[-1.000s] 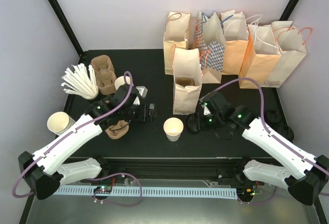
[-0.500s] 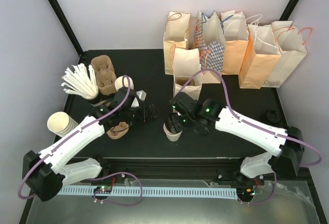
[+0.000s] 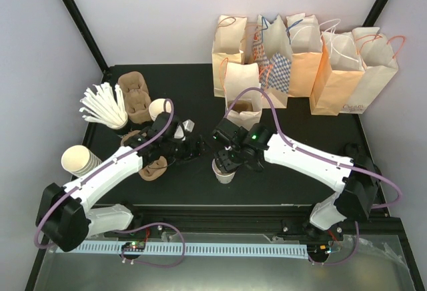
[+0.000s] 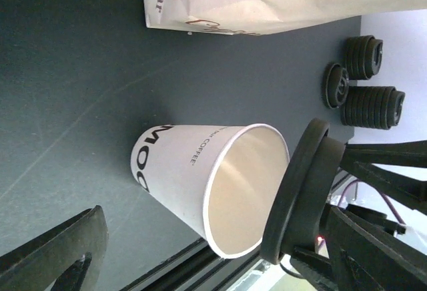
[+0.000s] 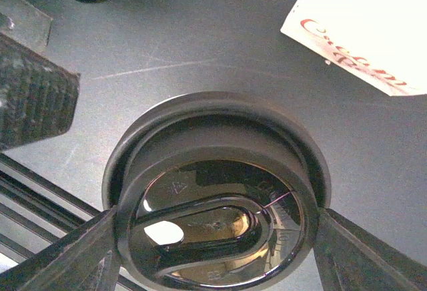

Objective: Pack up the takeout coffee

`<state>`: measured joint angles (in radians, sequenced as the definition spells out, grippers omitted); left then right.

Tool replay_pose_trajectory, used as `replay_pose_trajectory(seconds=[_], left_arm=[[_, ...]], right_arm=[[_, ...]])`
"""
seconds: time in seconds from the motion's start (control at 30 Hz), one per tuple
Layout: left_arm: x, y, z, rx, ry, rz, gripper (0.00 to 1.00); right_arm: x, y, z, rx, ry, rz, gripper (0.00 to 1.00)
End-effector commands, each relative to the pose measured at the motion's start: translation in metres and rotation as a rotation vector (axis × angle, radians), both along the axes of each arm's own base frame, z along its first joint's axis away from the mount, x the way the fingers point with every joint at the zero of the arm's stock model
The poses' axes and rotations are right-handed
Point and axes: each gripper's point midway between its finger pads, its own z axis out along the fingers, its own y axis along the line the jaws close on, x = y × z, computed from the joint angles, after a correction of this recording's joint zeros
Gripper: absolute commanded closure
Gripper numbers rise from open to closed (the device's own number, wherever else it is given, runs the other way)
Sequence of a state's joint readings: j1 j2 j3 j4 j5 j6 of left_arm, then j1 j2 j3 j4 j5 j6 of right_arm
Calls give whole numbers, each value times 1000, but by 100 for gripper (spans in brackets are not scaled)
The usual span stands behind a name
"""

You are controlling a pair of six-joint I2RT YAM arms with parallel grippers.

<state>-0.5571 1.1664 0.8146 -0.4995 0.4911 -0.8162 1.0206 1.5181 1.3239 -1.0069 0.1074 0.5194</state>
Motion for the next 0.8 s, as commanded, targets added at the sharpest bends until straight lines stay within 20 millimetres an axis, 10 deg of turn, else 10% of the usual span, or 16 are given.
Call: replay_pose_trajectory(seconds=[0.0, 0.77], left_arm=[[3, -12, 8, -75, 11, -27, 10], [-3, -15, -18, -138, 169, -23, 29]], right_arm=[[-1, -6, 1, -50, -5, 17, 22], [0, 17, -19, -81, 64, 97, 18]])
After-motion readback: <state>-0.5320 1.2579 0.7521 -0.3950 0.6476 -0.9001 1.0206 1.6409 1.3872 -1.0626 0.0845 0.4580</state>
